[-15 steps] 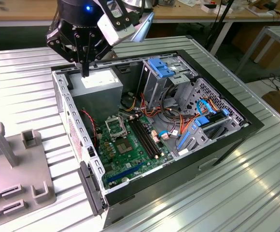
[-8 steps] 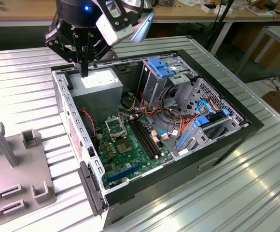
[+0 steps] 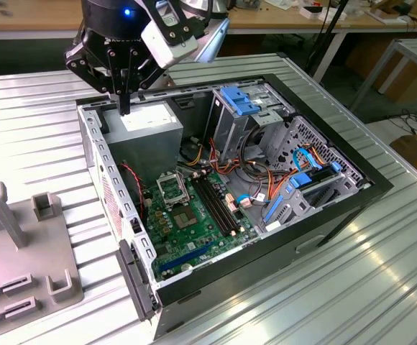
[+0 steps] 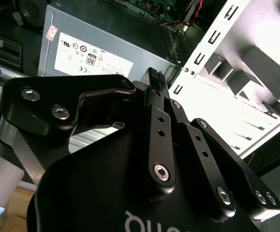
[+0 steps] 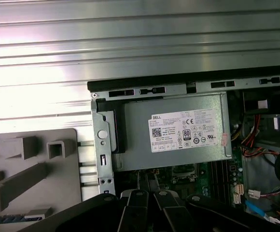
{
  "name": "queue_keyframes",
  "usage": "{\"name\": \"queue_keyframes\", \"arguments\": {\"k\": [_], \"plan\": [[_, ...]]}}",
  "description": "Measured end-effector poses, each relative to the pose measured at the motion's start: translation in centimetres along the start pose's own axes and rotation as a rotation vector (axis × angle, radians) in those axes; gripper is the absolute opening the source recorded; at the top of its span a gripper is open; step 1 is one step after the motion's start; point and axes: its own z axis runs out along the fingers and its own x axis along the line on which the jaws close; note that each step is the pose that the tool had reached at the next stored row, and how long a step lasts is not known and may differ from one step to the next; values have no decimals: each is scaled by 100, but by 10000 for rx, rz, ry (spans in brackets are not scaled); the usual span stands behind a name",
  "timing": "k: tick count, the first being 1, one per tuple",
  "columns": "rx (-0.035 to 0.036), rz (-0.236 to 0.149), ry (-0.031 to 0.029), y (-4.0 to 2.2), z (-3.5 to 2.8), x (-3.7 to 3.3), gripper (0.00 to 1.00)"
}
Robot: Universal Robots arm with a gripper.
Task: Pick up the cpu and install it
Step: 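Reach for the cpu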
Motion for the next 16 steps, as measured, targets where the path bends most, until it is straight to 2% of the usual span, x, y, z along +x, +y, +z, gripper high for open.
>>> {"name": "queue_keyframes", "arguments": {"k": [16], "plan": [[1,0,0,-3,-1,34,11]]}}
